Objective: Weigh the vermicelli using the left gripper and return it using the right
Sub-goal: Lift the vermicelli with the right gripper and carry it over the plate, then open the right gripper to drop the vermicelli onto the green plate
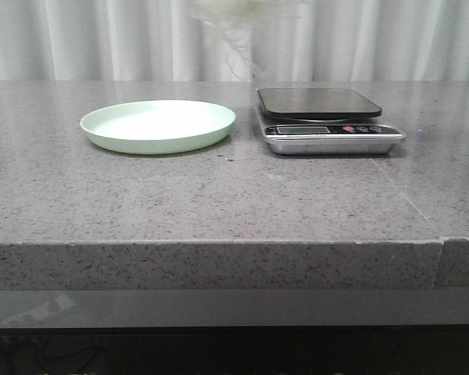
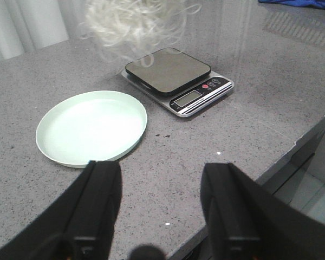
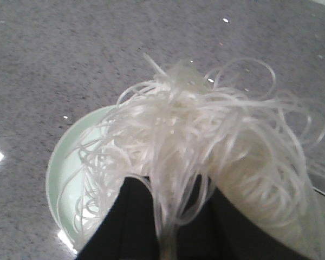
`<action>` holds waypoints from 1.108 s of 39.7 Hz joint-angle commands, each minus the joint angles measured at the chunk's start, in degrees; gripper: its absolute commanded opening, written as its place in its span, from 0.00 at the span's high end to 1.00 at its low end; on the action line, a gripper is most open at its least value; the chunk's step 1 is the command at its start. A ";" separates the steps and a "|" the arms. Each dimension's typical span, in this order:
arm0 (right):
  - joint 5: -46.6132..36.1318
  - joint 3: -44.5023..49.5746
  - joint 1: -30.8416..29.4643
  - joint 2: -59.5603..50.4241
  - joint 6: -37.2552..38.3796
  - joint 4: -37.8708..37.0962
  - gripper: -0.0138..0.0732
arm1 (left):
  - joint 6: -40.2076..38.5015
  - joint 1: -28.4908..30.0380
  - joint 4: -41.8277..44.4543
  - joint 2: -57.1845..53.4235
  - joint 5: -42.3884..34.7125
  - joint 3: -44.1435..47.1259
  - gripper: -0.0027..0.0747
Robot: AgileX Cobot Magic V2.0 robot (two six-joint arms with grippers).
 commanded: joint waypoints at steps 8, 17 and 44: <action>-10.66 -2.35 6.91 1.21 -0.94 0.81 0.65 | -0.49 -0.38 -0.81 0.09 -4.76 -1.35 0.41; -10.99 -2.35 8.01 6.53 -0.94 -1.70 0.65 | -0.49 -0.38 -0.81 0.09 -4.76 -1.35 0.41; -6.69 -2.37 8.01 6.89 -0.88 -5.22 0.26 | -0.49 -0.38 -0.81 0.09 -4.76 -1.35 0.41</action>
